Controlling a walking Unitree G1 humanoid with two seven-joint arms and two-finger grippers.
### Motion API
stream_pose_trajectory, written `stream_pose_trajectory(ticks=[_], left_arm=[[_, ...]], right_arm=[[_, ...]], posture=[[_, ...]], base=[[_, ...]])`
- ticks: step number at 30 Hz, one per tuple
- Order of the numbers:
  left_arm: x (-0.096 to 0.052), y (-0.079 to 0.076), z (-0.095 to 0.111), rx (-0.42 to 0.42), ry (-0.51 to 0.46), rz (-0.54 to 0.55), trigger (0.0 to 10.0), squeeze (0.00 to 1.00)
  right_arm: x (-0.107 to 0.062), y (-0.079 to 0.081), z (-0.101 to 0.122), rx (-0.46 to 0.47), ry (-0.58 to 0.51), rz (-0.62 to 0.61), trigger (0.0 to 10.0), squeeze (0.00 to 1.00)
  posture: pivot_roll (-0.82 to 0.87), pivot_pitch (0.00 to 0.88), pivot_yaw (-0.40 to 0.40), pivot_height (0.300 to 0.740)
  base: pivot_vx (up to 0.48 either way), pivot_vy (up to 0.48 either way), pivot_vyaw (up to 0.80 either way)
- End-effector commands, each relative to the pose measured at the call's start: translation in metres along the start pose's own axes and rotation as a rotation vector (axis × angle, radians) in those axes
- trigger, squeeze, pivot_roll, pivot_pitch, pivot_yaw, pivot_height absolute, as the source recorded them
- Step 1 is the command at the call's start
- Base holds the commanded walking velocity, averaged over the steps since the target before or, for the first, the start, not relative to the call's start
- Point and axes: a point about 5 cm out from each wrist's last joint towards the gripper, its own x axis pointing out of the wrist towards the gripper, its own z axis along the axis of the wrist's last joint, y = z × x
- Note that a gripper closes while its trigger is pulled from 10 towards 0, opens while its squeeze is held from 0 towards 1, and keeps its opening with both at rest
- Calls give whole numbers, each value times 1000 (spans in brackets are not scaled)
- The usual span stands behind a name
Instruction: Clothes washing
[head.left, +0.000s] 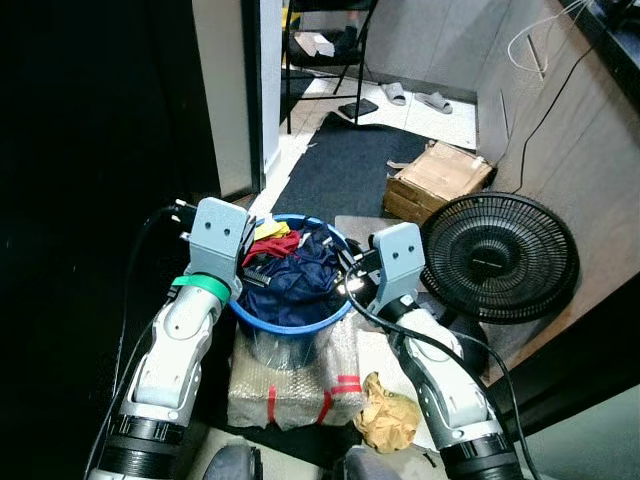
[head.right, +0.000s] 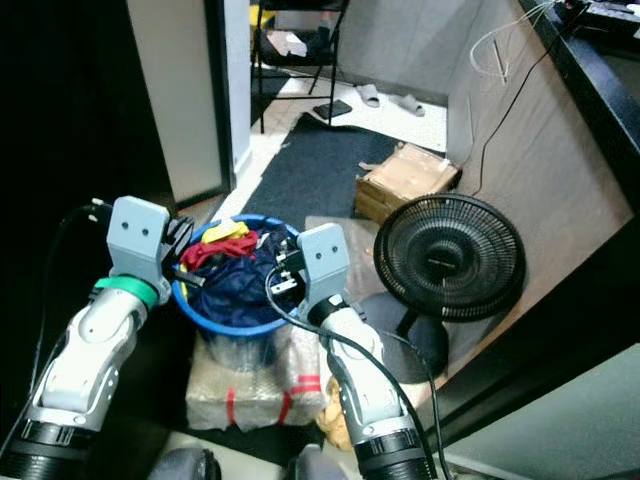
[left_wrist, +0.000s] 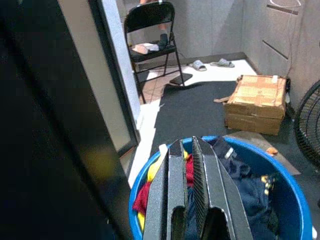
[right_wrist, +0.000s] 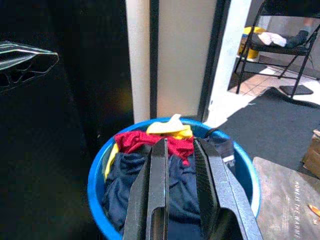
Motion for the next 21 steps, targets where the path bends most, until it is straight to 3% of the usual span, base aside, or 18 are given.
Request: stream_pose_trajectory(ticks=[1, 21], left_arm=[[-1, -2, -5, -10, 21, -4, 10000, 0], [-1, -1, -4, -10, 21, 2, 10000, 0]], right_arm=[[-2, -1, -4, 6, 22, -4, 10000, 0], [-2, -1, -3, 10, 19, -6, 10000, 0]], posture=[[-9, 16, -1, 615], [-9, 23, 2, 550]], base=[[0, 0, 0], [0, 0, 0]])
